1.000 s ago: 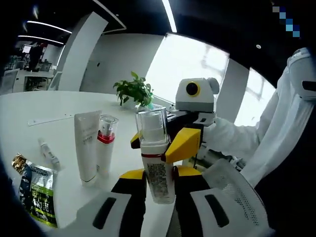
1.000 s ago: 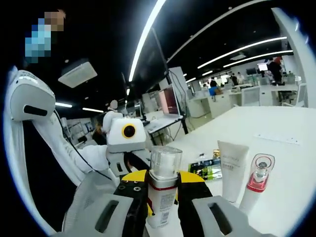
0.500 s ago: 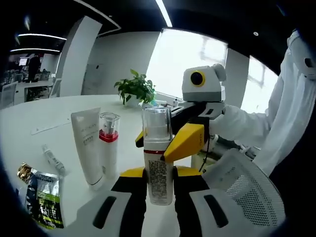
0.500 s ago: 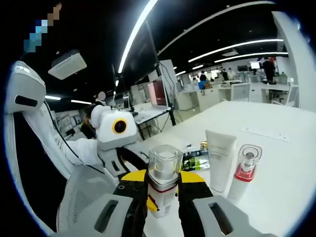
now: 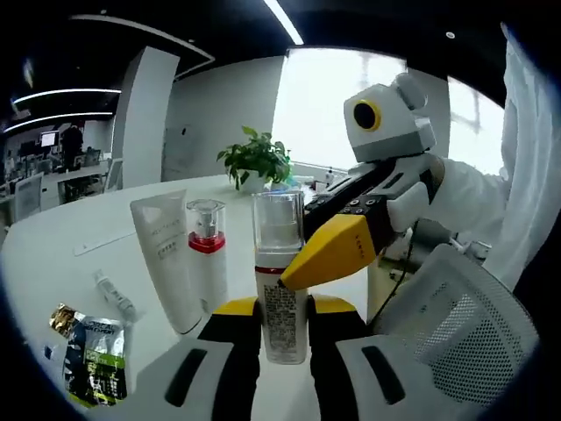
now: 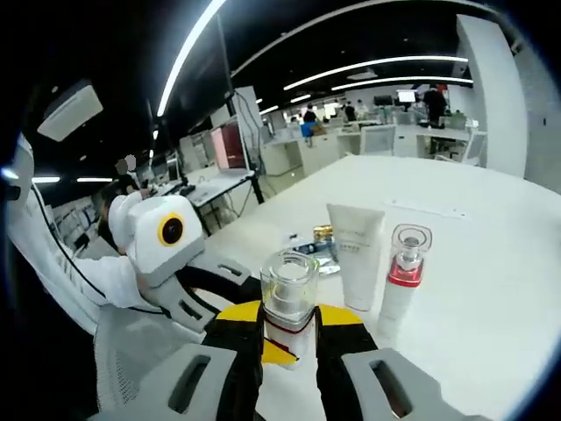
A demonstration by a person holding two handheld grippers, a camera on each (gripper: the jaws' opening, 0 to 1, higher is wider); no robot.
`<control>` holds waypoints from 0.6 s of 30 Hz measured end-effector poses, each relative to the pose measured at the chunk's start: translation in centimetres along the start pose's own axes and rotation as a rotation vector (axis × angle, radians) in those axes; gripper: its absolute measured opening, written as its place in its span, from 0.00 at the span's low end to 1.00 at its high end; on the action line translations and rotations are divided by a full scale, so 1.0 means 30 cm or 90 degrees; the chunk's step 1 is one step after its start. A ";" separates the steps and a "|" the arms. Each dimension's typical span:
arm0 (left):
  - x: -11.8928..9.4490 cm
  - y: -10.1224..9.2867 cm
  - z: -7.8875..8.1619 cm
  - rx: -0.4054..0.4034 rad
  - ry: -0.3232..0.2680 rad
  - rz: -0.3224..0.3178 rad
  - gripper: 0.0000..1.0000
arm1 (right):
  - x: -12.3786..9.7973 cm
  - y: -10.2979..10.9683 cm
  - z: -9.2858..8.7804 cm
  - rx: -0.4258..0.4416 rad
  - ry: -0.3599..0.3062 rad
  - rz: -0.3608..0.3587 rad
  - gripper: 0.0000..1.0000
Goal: Arrange the skincare products in the storage area until every visible bottle or jar stands upright without overlapping.
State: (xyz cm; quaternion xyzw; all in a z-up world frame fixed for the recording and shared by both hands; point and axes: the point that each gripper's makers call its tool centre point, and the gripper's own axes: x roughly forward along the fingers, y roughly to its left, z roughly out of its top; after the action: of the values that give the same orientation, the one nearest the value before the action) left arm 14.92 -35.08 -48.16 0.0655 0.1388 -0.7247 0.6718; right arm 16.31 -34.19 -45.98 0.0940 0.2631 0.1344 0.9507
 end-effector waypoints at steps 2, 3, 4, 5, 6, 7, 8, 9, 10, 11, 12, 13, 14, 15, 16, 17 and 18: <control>0.004 0.011 -0.006 0.010 0.000 0.011 0.15 | 0.002 0.000 -0.001 0.014 -0.008 -0.015 0.13; 0.004 0.008 -0.008 0.016 0.001 0.016 0.15 | 0.004 0.000 -0.004 0.023 -0.011 -0.020 0.13; 0.005 0.008 -0.013 0.014 0.002 0.017 0.15 | 0.008 -0.005 -0.007 0.036 -0.013 -0.028 0.13; 0.004 0.013 -0.017 0.011 0.004 0.020 0.15 | 0.009 -0.007 -0.010 0.040 -0.012 -0.031 0.13; 0.004 0.016 -0.019 0.014 0.005 0.025 0.15 | 0.011 -0.010 -0.012 0.041 -0.013 -0.034 0.12; 0.005 0.020 -0.021 0.024 0.007 0.032 0.15 | 0.013 -0.013 -0.014 0.049 -0.014 -0.039 0.12; 0.005 0.021 -0.023 0.028 0.010 0.036 0.15 | 0.013 -0.015 -0.017 0.056 -0.014 -0.042 0.12; 0.005 0.024 -0.025 0.033 0.012 0.039 0.15 | 0.014 -0.016 -0.019 0.059 -0.014 -0.045 0.12; 0.005 0.028 -0.026 0.042 0.015 0.045 0.16 | 0.015 -0.016 -0.020 0.061 -0.015 -0.046 0.12; 0.003 0.036 -0.028 0.050 0.018 0.050 0.15 | 0.017 -0.017 -0.023 0.067 -0.016 -0.047 0.12; 0.002 0.043 -0.030 0.065 0.024 0.058 0.15 | 0.019 -0.018 -0.027 0.072 -0.015 -0.049 0.12; 0.002 0.045 -0.032 0.072 0.027 0.061 0.15 | 0.020 -0.019 -0.030 0.075 -0.014 -0.050 0.12; 0.003 0.045 -0.033 0.077 0.028 0.063 0.15 | 0.022 -0.021 -0.033 0.080 -0.013 -0.052 0.12; 0.003 0.048 -0.036 0.083 0.029 0.065 0.15 | 0.024 -0.022 -0.038 0.089 -0.013 -0.051 0.12; 0.002 0.049 -0.035 0.087 0.028 0.066 0.15 | 0.025 -0.022 -0.040 0.094 -0.013 -0.051 0.12; 0.002 0.048 -0.031 0.093 0.027 0.069 0.15 | 0.027 -0.021 -0.044 0.102 -0.014 -0.048 0.13; 0.002 0.047 -0.028 0.097 0.026 0.070 0.15 | 0.028 -0.021 -0.044 0.106 -0.015 -0.047 0.13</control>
State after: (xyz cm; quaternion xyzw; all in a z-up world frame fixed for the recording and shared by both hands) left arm 16.24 -34.97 -49.15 0.1386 0.0927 -0.6939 0.7005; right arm 16.44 -34.39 -47.64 0.1644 0.2651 0.0755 0.9471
